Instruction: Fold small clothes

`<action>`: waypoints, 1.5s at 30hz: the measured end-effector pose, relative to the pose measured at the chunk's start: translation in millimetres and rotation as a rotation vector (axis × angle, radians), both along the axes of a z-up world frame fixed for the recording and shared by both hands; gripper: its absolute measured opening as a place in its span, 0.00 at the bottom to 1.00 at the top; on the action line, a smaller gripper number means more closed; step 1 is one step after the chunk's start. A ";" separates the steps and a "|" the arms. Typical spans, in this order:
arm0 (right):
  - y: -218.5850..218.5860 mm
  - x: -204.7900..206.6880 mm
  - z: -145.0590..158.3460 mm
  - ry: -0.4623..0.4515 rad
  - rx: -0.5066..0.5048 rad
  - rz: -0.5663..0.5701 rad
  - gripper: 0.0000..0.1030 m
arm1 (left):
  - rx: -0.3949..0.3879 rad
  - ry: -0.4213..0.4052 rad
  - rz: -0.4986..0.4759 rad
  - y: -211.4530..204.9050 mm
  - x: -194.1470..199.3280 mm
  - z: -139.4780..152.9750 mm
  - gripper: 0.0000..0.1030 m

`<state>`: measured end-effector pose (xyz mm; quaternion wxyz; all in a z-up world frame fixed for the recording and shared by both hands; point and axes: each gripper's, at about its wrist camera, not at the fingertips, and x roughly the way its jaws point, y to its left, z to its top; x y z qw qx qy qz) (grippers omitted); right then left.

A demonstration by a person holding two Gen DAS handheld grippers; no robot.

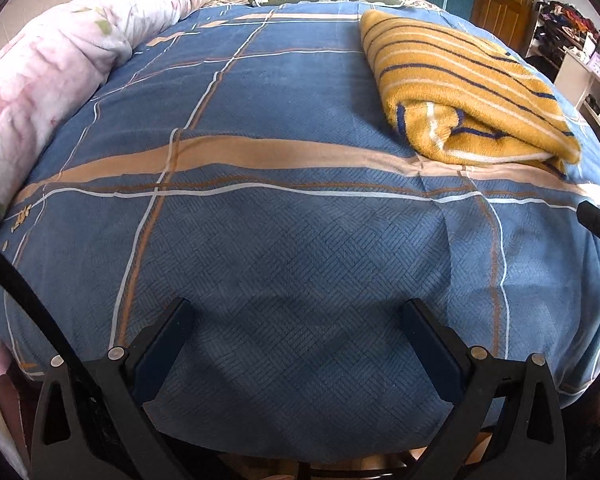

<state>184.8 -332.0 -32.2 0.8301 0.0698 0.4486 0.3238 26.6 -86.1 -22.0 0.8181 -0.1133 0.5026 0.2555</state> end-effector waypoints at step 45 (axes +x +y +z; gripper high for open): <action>-8.3 4.4 1.6 -0.032 -0.047 -0.012 0.56 | 0.023 -0.040 -0.022 -4.5 -2.4 -1.9 1.00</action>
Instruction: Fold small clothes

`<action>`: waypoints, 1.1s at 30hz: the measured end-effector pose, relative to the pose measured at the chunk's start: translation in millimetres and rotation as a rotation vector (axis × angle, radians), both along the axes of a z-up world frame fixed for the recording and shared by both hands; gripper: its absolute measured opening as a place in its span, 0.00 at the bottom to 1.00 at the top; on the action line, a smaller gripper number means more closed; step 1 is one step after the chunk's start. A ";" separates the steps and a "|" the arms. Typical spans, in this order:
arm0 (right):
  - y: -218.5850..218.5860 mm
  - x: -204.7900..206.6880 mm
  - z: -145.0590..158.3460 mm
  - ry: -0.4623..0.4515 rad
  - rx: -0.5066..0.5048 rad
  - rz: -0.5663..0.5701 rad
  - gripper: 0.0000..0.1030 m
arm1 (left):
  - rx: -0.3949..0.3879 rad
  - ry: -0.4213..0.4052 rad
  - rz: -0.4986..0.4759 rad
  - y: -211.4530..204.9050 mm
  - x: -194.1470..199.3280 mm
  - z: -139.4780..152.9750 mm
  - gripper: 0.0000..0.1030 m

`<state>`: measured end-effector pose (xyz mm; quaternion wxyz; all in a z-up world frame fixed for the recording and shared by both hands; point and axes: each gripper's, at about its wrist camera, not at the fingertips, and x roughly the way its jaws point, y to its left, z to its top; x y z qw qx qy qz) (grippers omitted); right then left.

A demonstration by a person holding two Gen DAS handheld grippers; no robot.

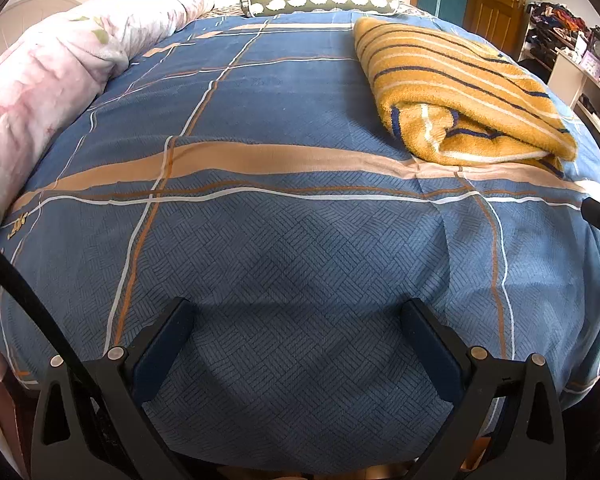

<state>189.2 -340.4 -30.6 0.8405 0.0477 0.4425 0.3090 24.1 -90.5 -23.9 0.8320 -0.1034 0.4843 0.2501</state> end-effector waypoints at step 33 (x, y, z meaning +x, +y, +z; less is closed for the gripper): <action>-84.7 132.0 -17.9 0.055 -0.170 -0.237 0.61 | 0.142 -0.059 0.230 155.2 2.4 54.0 1.00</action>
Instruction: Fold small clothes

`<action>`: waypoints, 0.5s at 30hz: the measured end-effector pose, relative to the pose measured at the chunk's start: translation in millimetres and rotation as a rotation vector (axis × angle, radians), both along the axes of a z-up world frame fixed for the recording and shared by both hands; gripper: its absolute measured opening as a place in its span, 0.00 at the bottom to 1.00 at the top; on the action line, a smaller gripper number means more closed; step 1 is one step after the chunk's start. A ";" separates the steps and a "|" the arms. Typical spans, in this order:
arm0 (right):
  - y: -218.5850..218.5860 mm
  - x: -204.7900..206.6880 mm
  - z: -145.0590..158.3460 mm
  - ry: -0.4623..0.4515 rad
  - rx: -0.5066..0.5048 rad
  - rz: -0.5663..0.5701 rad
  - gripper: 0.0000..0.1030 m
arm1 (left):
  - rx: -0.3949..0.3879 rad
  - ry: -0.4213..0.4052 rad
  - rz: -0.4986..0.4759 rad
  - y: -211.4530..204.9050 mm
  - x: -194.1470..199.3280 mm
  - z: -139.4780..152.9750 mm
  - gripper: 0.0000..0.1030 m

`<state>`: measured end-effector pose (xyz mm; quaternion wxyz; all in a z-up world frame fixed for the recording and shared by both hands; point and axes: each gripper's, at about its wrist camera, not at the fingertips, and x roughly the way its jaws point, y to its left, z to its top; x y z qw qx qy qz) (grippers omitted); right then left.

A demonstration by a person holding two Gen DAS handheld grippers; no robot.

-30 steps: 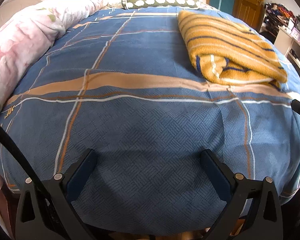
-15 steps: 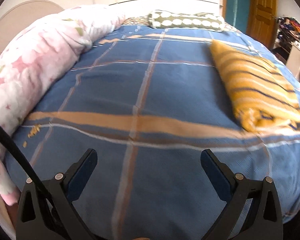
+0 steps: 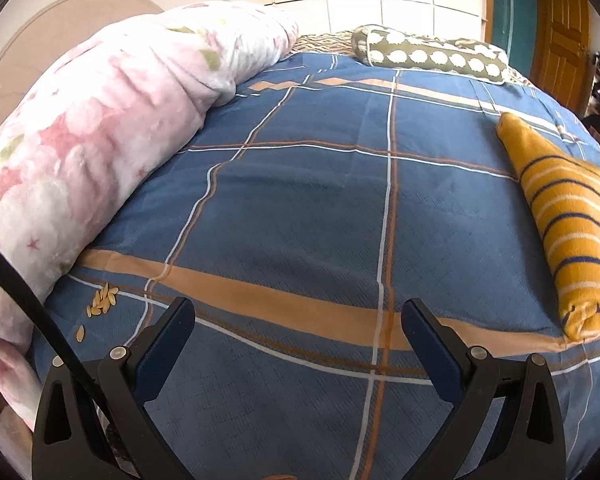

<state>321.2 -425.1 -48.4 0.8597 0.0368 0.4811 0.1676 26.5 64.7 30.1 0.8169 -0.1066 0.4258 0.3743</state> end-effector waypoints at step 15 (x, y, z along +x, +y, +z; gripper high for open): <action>174.9 -21.1 39.1 0.033 0.249 0.403 0.33 | -0.079 0.008 -0.033 -18.9 13.5 -55.1 1.00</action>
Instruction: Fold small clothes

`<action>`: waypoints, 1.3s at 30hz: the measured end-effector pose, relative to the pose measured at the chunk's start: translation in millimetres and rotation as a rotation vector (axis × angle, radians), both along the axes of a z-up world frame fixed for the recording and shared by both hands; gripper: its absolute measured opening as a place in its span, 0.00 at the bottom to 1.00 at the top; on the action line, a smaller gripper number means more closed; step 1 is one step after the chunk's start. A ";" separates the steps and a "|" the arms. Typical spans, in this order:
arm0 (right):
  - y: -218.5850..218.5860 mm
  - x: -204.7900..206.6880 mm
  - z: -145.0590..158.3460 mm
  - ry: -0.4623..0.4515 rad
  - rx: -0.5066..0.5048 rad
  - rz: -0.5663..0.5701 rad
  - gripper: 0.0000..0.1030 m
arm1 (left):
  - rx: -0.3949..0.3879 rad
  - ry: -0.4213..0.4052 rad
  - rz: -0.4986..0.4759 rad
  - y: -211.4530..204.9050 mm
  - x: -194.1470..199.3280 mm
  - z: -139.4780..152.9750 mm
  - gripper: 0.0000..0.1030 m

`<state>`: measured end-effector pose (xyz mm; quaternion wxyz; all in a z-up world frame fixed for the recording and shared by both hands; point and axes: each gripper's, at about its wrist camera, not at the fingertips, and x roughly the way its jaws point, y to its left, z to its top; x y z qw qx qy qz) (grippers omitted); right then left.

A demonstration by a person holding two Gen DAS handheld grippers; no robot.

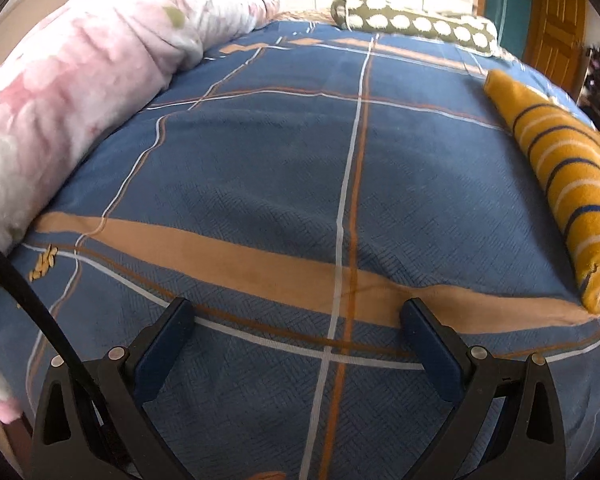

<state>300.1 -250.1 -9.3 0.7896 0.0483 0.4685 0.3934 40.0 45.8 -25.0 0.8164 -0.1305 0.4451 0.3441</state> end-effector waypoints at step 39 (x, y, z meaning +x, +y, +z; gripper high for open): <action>-3.3 -90.4 -0.5 0.149 0.180 0.220 0.33 | 0.045 -0.087 0.012 -0.8 -8.3 -6.5 1.00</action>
